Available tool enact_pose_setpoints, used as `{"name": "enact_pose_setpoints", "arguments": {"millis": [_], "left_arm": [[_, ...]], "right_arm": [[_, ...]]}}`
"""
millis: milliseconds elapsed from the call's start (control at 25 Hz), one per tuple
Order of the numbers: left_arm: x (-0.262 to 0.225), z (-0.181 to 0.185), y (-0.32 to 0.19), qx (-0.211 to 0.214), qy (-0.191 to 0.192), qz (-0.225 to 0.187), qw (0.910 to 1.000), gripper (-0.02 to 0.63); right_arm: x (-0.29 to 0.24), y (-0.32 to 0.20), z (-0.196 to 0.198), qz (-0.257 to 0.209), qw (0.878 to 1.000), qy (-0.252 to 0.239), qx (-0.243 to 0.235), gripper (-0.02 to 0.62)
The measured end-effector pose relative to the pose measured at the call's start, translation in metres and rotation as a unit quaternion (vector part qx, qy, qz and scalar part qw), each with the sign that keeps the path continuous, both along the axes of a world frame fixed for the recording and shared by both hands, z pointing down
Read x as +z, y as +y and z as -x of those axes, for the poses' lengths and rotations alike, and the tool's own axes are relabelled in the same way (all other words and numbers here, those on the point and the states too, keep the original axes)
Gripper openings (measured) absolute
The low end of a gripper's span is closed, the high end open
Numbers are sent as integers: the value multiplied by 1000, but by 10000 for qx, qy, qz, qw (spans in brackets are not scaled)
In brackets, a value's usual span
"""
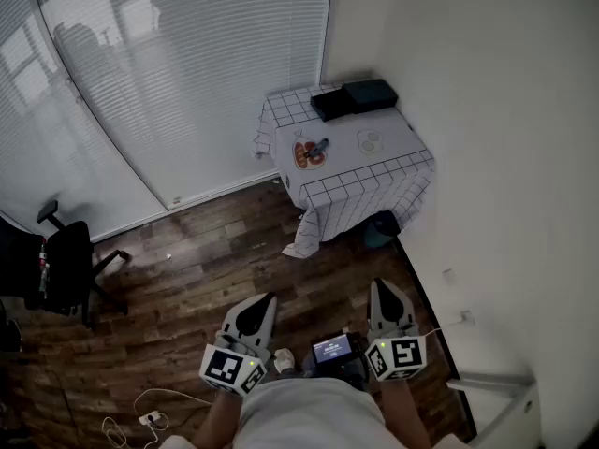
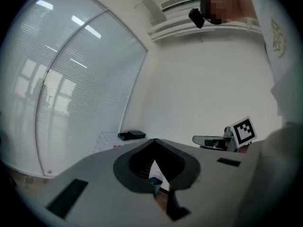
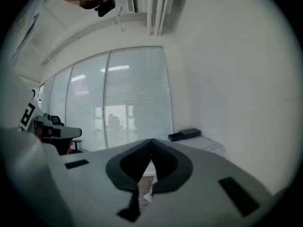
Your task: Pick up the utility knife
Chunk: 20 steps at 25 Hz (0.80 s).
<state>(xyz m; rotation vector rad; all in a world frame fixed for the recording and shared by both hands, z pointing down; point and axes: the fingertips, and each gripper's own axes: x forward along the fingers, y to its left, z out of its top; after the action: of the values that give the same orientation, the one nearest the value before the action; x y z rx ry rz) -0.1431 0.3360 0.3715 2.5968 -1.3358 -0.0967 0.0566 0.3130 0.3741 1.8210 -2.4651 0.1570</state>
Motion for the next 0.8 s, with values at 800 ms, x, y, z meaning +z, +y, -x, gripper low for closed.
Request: {"name": "enact_pose_setpoints", "arguments": {"millis": [800], "left_arm": [[-37,-52,120,-476,-1000,-421,9930,6]], "right_arm": [[-48,135,-73,-190,9981,-497,323,6]]}}
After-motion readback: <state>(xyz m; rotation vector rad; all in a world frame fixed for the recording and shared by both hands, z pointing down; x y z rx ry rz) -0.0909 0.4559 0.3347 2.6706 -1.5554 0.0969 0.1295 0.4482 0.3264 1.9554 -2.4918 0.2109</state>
